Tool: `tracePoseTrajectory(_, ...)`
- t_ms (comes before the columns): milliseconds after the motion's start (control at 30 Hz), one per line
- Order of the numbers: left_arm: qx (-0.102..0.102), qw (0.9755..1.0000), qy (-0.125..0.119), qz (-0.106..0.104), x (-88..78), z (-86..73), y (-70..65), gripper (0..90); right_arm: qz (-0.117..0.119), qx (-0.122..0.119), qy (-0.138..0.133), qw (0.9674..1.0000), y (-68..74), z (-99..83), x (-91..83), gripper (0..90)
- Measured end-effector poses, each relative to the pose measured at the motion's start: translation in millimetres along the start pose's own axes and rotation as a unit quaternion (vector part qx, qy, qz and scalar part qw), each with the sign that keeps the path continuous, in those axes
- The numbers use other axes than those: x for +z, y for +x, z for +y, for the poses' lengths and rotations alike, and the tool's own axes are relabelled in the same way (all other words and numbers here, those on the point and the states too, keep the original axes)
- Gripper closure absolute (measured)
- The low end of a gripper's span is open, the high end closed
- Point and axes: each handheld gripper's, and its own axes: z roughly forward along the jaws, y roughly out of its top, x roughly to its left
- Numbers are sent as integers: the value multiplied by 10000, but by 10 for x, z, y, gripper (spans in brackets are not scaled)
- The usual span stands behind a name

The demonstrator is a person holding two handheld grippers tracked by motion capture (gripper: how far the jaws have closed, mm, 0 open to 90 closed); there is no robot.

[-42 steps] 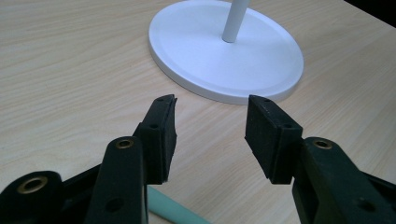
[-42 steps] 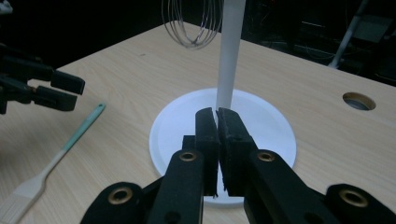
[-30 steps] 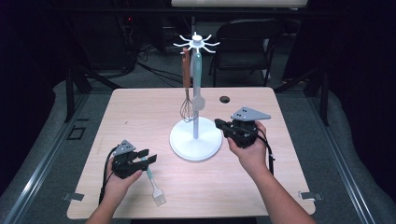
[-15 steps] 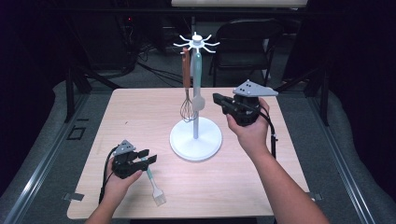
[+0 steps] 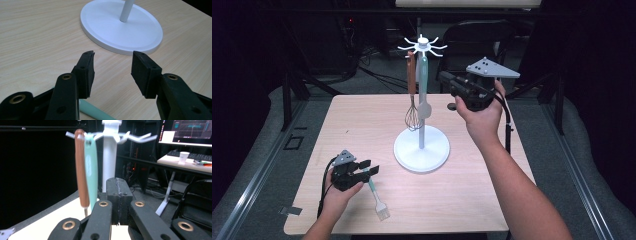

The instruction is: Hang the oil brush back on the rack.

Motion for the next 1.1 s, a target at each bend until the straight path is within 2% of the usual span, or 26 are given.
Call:
tracePoseTrajectory(233,-14,10000,4,-1,10,-4,4,526,-183,47,-129,9997,-110,159,66,900)
tracePoseTrajectory(367,-13,10000,6,-1,12,-4,5,527,-192,142,-174,9996,-157,231,92,900)
tracePoseTrajectory(467,-6,10000,6,-5,11,-3,4,527,-213,108,-166,9996,-158,269,111,900)
tracePoseTrajectory(833,-11,10000,16,-2,11,-2,13,527,-136,10,-223,9997,-43,335,125,900)
tracePoseTrajectory(1100,-17,10000,20,-2,13,-2,15,528,20,-165,-194,9997,121,325,160,900)
